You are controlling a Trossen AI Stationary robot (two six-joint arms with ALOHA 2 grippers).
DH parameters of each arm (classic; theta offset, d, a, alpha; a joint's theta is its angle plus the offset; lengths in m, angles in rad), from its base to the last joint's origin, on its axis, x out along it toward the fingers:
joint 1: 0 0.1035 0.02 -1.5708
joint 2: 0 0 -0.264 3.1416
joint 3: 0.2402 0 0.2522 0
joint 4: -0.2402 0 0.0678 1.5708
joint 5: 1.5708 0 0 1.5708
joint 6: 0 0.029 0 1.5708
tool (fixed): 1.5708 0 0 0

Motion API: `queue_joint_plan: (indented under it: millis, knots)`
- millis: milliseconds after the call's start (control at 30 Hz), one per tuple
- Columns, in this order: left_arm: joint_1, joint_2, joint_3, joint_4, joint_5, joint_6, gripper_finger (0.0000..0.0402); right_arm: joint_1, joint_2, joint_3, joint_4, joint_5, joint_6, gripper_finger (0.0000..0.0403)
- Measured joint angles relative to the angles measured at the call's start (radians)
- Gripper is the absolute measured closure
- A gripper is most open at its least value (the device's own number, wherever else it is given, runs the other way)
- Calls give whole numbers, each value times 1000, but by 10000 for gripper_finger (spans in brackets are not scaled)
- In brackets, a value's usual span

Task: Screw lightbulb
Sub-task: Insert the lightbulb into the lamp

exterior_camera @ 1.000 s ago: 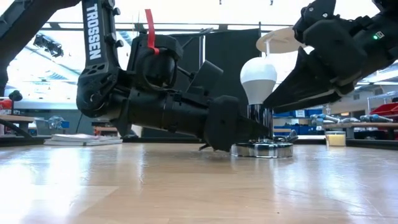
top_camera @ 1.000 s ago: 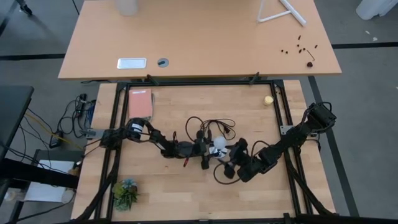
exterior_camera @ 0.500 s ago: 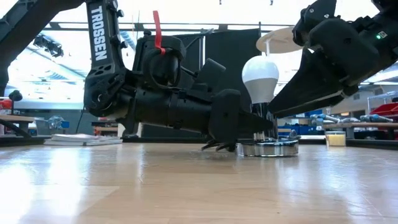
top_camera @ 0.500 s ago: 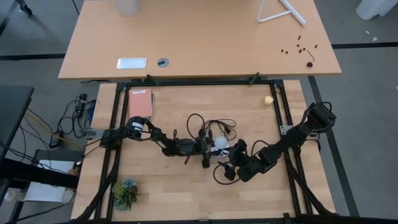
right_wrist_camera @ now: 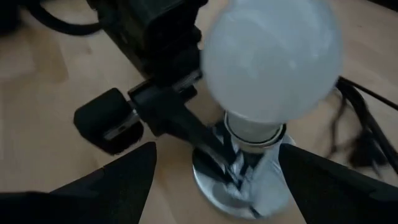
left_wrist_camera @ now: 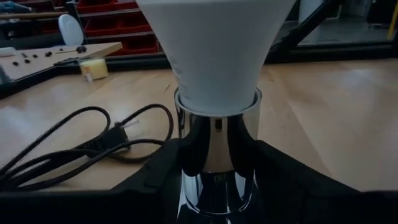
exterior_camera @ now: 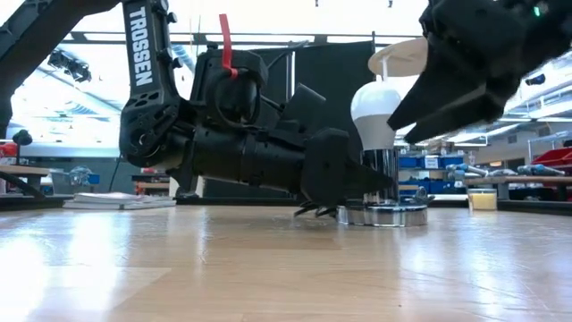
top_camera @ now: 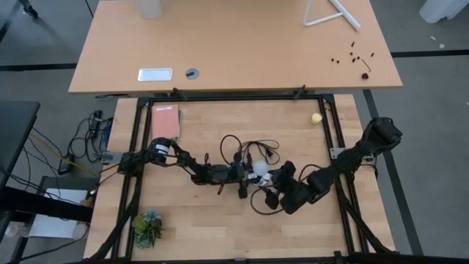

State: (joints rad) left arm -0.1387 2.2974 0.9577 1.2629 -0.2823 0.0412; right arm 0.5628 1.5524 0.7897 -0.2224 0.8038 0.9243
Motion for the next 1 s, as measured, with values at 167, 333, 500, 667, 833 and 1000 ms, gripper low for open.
queue_joint_plan:
  millis: [167,333,500,667,833,1000]
  knots:
    - [0,0,2,-16,-25,-3,231,-47,-1,223,-417,-142,111,56]
    - [0,0,2,-18,-36,-3,231,-149,-1,354,-586,-330,148,56]
    - [-1,-1,2,-16,-61,-3,231,-226,-1,408,-656,-407,163,56]
    - [-1,-1,2,-18,-62,-15,231,-271,-1,407,-650,-482,167,56]
    - [-1,-1,2,-19,-62,-19,231,-279,-1,407,-640,-509,166,57]
    - [-1,-1,1,-19,-61,-20,231,-286,22,418,-632,-511,166,57]
